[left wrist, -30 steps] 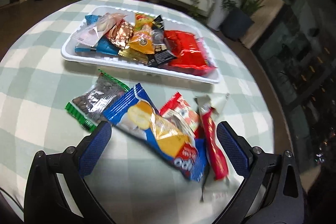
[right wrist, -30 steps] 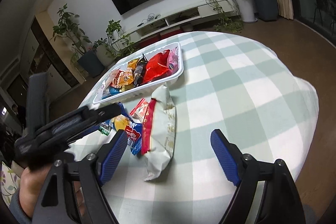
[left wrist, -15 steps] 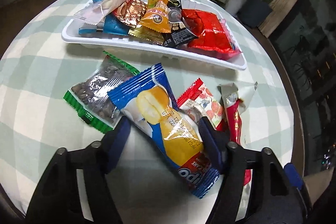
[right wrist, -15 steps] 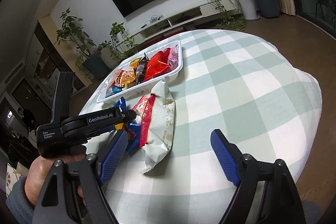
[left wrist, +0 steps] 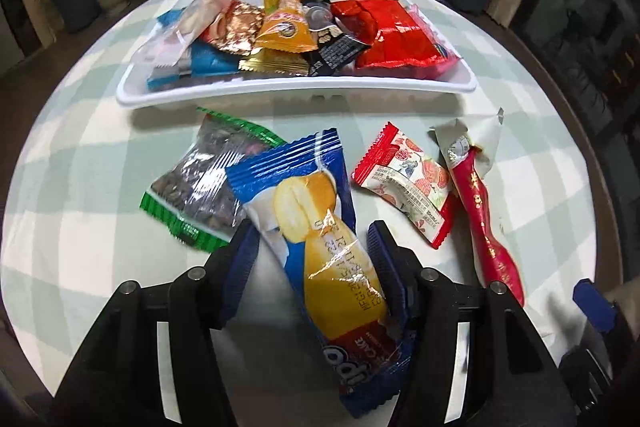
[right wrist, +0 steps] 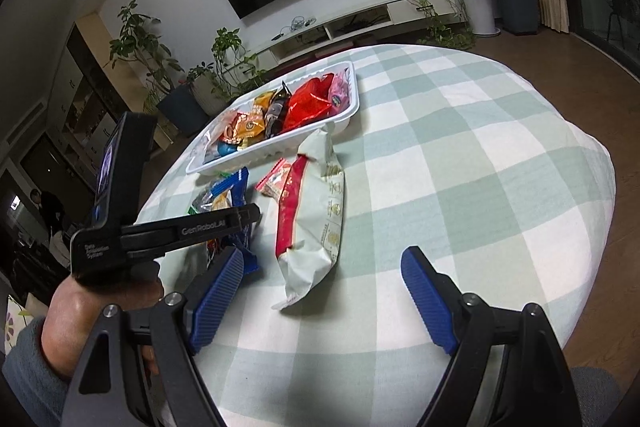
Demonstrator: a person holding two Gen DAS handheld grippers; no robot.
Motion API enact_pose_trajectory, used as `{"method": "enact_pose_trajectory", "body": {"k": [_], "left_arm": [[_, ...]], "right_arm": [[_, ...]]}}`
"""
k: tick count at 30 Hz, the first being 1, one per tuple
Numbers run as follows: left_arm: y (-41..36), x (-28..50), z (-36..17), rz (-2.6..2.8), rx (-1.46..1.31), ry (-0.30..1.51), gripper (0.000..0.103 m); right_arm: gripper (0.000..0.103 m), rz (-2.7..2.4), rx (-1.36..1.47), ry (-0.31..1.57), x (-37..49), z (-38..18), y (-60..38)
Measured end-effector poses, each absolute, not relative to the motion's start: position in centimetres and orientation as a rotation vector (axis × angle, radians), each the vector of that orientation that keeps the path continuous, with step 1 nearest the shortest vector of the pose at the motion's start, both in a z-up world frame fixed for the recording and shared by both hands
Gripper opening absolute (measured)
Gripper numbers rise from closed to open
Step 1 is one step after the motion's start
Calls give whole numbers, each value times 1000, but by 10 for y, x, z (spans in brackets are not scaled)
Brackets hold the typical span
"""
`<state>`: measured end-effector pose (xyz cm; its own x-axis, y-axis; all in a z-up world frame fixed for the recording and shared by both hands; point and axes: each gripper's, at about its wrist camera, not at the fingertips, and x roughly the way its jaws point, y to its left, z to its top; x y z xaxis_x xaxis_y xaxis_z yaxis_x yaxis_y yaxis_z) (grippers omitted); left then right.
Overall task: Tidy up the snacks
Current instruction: 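Grasp the cake packet with the left gripper and lift it, then grasp the long white red-striped packet with the right gripper while the left holds the cake packet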
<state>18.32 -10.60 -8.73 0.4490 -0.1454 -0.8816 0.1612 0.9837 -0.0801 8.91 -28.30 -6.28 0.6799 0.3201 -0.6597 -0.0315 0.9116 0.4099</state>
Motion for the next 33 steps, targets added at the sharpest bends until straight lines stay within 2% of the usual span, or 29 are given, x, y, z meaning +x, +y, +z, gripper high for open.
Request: {"method": "enact_pose_trajectory", "body": {"k": [3, 5, 7, 10, 15, 29, 33], "left_arm": [[-106, 180, -88, -206, 39, 1074, 50], [-105, 177, -88, -216, 63, 1065, 40], [-102, 173, -88, -228, 66, 1062, 34], [-99, 170, -87, -244, 73, 1059, 29], [-93, 161, -87, -276, 72, 1052, 25], [-56, 115, -76, -346, 15, 1024, 25], [-45, 103, -73, -355, -7, 1010, 25]], "right_arm": [[84, 196, 373, 814, 88, -64, -280], [84, 196, 365, 819, 88, -65, -278], [84, 195, 356, 825, 88, -66, -275], [84, 190, 346, 836, 88, -68, -272], [84, 174, 324, 849, 89, -65, -269], [84, 136, 232, 970, 127, -69, -257], [80, 138, 219, 1001, 139, -73, -250]]}}
